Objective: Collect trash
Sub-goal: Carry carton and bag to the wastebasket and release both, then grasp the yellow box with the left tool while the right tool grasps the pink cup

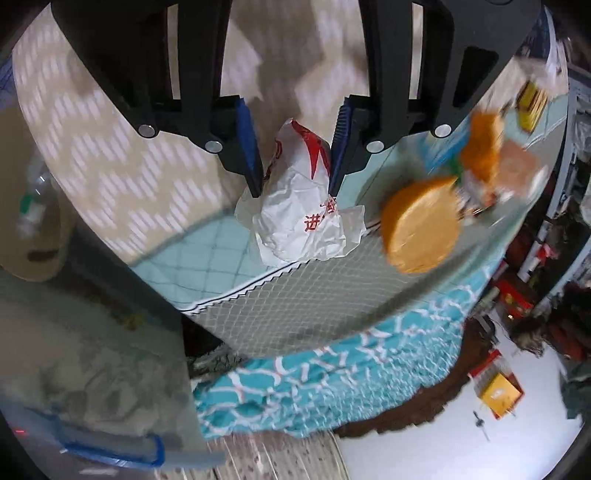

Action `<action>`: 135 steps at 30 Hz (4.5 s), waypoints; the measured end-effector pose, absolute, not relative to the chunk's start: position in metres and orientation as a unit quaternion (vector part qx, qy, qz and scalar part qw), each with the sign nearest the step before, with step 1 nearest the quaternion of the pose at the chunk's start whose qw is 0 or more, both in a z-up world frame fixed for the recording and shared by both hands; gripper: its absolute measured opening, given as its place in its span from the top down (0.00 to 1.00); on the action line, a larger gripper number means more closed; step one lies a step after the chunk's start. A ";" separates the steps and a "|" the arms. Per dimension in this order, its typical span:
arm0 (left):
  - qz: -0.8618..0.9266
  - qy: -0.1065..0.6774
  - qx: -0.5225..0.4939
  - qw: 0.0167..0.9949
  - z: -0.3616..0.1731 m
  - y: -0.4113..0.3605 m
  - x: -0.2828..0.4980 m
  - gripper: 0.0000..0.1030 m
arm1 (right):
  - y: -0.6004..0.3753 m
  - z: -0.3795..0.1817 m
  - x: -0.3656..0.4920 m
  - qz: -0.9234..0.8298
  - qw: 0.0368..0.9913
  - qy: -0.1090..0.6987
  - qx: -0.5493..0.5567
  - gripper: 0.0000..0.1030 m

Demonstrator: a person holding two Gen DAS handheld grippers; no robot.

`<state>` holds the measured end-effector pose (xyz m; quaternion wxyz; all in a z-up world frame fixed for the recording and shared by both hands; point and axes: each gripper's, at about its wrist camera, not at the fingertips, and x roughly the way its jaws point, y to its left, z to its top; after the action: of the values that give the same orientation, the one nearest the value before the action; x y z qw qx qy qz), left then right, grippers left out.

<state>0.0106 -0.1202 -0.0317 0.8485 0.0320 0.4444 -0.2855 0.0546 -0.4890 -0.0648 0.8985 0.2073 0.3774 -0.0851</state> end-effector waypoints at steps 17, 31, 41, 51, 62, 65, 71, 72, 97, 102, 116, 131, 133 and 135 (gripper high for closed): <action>-0.304 0.470 0.075 0.826 -0.048 -0.137 -0.005 0.30 | -0.352 -0.076 -0.107 0.051 0.907 0.396 0.134 0.31; -0.270 0.490 0.095 0.823 -0.053 -0.143 -0.007 0.22 | -0.355 -0.085 -0.106 0.056 0.910 0.390 0.131 0.17; -0.267 0.490 0.108 0.823 -0.053 -0.150 -0.012 0.30 | -0.353 -0.088 -0.101 0.067 0.911 0.387 0.128 0.17; -0.293 0.497 0.082 0.813 -0.053 -0.150 -0.009 0.51 | -0.353 -0.083 -0.099 0.058 0.920 0.367 0.126 0.53; -0.379 0.457 0.096 0.799 -0.021 -0.218 -0.001 0.51 | -0.418 -0.076 -0.109 -0.009 0.925 0.331 0.189 0.54; -0.406 0.454 0.112 0.785 -0.021 -0.250 0.004 0.51 | -0.446 -0.073 -0.113 -0.040 0.926 0.318 0.202 0.54; -0.463 0.451 0.146 0.749 -0.017 -0.338 0.018 0.51 | -0.519 -0.070 -0.127 -0.123 0.915 0.294 0.246 0.54; -0.473 0.451 0.151 0.742 -0.016 -0.356 0.021 0.51 | -0.535 -0.071 -0.130 -0.139 0.911 0.291 0.256 0.54; -0.494 0.401 0.166 0.753 0.005 -0.462 0.036 0.22 | -0.645 -0.057 -0.145 -0.253 0.890 0.222 0.306 0.30; -0.440 0.407 0.150 0.787 0.003 -0.341 0.044 0.22 | -0.598 -0.043 -0.110 -0.174 0.909 0.243 0.292 0.37; -0.095 0.425 0.079 0.897 -0.027 -0.045 0.116 0.08 | -0.405 -0.028 0.099 0.094 0.896 0.374 0.222 0.39; -0.138 0.429 0.088 0.888 -0.055 -0.050 0.130 0.31 | -0.326 -0.069 0.139 0.146 0.842 0.489 0.177 0.62; -0.148 0.431 0.091 0.886 -0.055 -0.056 0.124 0.33 | -0.316 -0.071 0.119 0.173 0.835 0.491 0.176 0.60; -0.166 0.435 0.083 0.881 -0.054 -0.061 0.117 0.34 | -0.306 -0.071 0.097 0.198 0.830 0.491 0.174 0.58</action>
<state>0.1167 -0.0605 -0.0536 0.8811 0.0834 0.4349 -0.1658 0.0965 -0.3065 -0.0709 0.8299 0.1745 0.4915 0.1982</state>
